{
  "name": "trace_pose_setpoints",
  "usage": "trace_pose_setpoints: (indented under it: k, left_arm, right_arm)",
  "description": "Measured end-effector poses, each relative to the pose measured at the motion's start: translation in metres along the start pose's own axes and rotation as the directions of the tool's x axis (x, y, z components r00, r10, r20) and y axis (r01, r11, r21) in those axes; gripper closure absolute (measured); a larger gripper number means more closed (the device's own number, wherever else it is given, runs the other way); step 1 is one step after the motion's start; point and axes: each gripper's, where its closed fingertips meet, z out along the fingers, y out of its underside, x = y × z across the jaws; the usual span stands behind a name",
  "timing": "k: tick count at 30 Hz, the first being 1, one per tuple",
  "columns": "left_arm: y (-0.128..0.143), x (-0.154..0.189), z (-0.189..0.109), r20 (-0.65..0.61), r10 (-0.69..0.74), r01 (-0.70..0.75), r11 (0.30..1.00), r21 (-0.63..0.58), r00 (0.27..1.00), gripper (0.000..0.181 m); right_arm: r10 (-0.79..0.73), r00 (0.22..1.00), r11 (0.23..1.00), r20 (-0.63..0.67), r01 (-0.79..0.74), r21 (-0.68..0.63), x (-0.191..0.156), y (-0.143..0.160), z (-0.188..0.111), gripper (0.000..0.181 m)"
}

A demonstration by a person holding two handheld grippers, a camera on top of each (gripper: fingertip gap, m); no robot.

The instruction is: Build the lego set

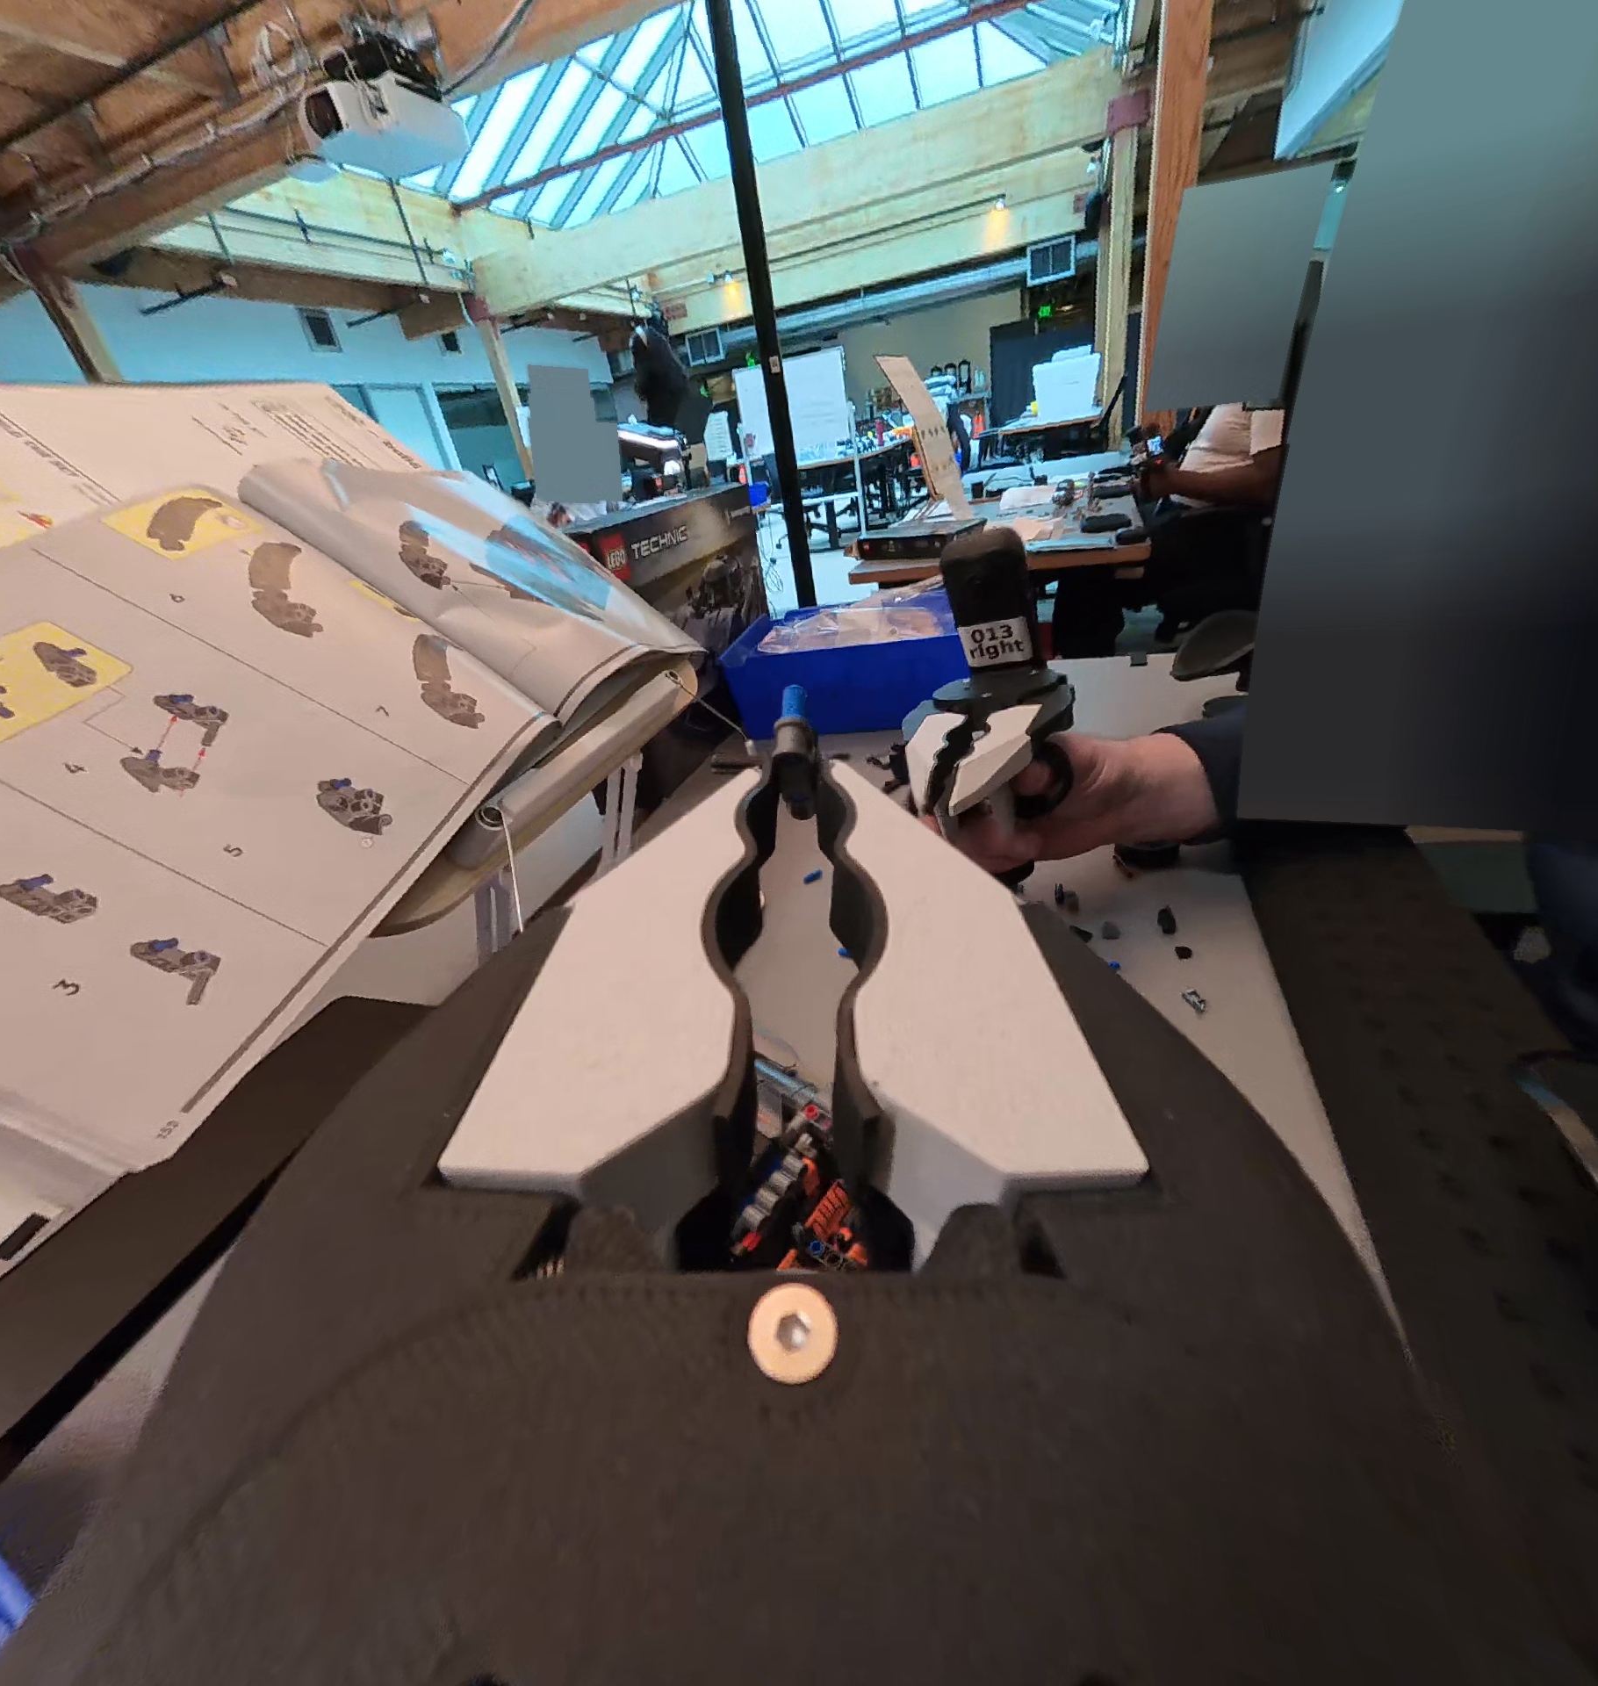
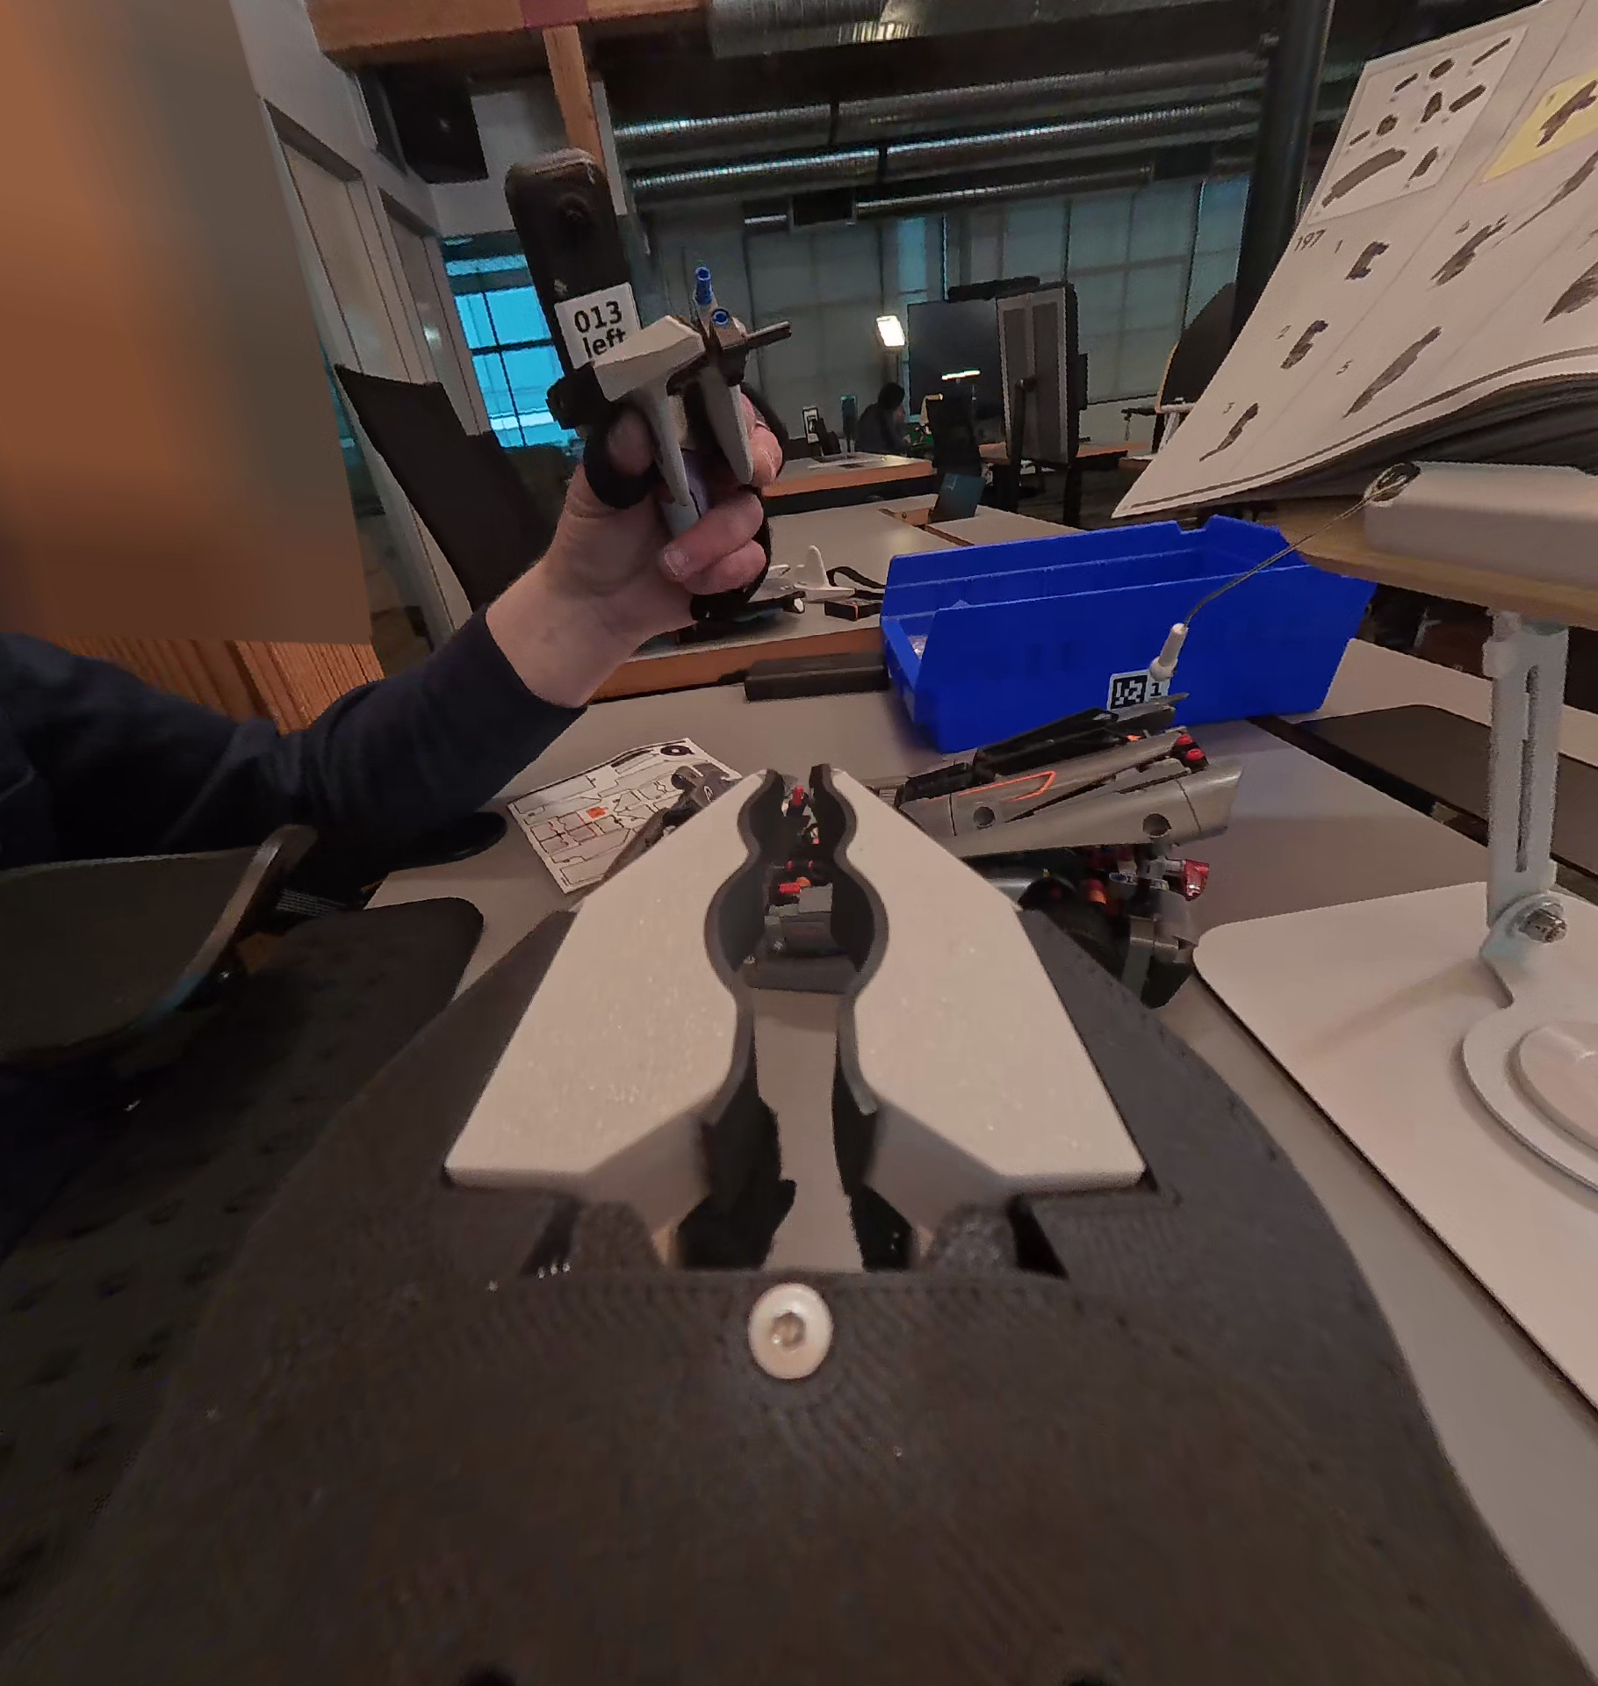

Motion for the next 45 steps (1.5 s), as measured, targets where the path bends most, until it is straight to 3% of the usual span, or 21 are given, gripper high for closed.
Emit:
trace_pose_setpoints:
  k: [7, 12, 15, 20, 25, 29, 33, 37, 39, 42, 45]
  left_arm:
    - [0.008, 0.017, 0.025, -0.077, -0.051, 0.048, 0.998, -0.036, 0.996, 0.176]
    - [0.025, 0.036, 0.054, -0.063, 0.106, -0.119, 0.956, -0.267, 0.992, 0.176]
    - [0.023, 0.049, 0.078, -0.087, 0.11, -0.13, 0.955, -0.266, 0.99, 0.176]
    - [0.048, 0.063, 0.109, -0.118, 0.079, -0.109, 0.955, -0.276, 0.99, 0.176]
    - [0.063, 0.073, 0.121, -0.11, 0.05, -0.077, 0.964, -0.254, 0.993, 0.176]
    - [0.06, 0.075, 0.123, -0.103, 0.083, -0.105, 0.968, -0.229, 0.991, 0.176]
    - [0.065, 0.068, 0.121, -0.093, 0.052, -0.071, 0.973, -0.218, 0.994, 0.176]
    - [0.064, 0.068, 0.121, -0.091, 0.065, -0.082, 0.975, -0.208, 0.994, 0.176]
    - [0.063, 0.069, 0.12, -0.09, 0.074, -0.091, 0.974, -0.206, 0.993, 0.176]
    - [0.063, 0.067, 0.118, -0.082, 0.078, -0.094, 0.974, -0.205, 0.994, 0.177]
    - [0.062, 0.063, 0.116, -0.073, 0.065, -0.079, 0.977, -0.197, 0.995, 0.176]
  right_arm:
    - [-0.078, 0.996, 0.995, -0.034, 0.076, -0.057, -0.006, 0.004, 0.008, 0.169]
    - [-0.124, 0.991, 0.989, -0.053, 0.119, -0.088, -0.01, 0.004, 0.01, 0.165]
    - [-0.134, 0.988, 0.988, -0.075, 0.128, -0.084, -0.008, 0.0, 0.007, 0.164]
    - [-0.15, 0.98, 0.986, -0.134, 0.138, -0.095, 0.002, -0.005, -0.003, 0.153]
    - [-0.146, 0.974, 0.988, -0.172, 0.134, -0.08, 0.009, -0.009, -0.008, 0.145]
    - [-0.228, 0.935, 0.972, -0.271, 0.203, -0.118, 0.026, -0.015, -0.016, 0.138]
    - [-0.282, 0.831, 0.957, -0.479, 0.278, -0.082, 0.063, -0.068, -0.052, 0.122]
    - [-0.372, 0.635, 0.923, -0.677, 0.333, -0.194, 0.135, -0.13, -0.102, 0.096]
    - [-0.355, 0.615, 0.929, -0.704, 0.316, -0.192, 0.17, -0.154, -0.115, 0.087]
    - [-0.372, 0.55, 0.928, -0.748, 0.244, -0.282, 0.228, -0.171, -0.132, 0.071]
    - [-0.432, 0.516, 0.899, -0.74, 0.179, -0.4, 0.277, -0.167, -0.141, 0.073]
